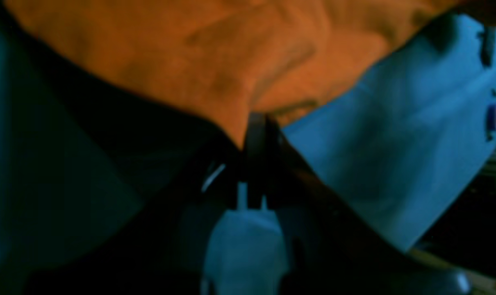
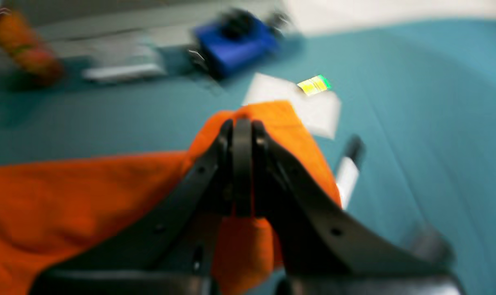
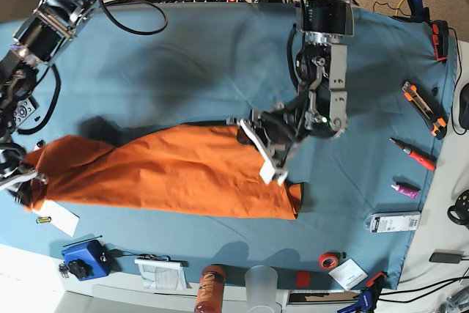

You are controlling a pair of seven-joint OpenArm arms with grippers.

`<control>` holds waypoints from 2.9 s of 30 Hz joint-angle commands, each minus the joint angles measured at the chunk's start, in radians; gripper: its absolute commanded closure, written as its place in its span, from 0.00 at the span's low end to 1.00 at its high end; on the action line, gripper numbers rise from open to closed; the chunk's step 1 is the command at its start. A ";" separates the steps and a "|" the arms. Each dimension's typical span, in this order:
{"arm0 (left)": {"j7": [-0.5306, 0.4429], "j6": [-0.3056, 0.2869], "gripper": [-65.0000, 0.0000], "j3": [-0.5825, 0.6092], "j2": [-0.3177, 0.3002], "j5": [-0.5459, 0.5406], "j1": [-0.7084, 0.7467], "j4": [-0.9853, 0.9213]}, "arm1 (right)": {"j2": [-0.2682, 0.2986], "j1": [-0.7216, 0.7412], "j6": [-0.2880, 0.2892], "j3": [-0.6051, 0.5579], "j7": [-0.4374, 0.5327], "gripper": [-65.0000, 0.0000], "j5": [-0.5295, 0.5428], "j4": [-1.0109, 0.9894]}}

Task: Layout the t-shirt on the table in an organized manner, then fold the t-shirt properly

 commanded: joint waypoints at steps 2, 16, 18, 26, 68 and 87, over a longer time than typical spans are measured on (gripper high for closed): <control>-0.014 -0.006 1.00 -0.001 -0.024 -0.017 -0.047 0.093 | 0.042 0.057 0.013 0.020 0.010 1.00 0.069 0.019; 0.002 -0.194 1.00 -0.254 -0.244 -0.301 -0.048 0.235 | 0.048 0.051 0.053 0.150 -0.114 1.00 0.149 0.019; 0.021 -0.212 1.00 -0.255 -0.279 -0.341 -0.048 0.235 | 0.044 0.035 0.053 0.149 -0.121 1.00 0.154 0.019; 0.119 -0.245 1.00 -0.254 -0.348 -0.482 0.052 0.275 | 0.039 -0.079 0.056 0.161 -0.282 1.00 0.271 0.039; 0.092 -0.297 1.00 -1.065 -0.354 -0.750 0.570 0.797 | -0.132 -0.405 0.114 0.512 -0.180 1.00 0.388 0.818; 0.071 -0.294 1.00 -1.065 -0.352 -0.628 0.570 0.797 | -0.262 -0.525 0.144 -0.291 -0.178 0.76 -0.024 0.818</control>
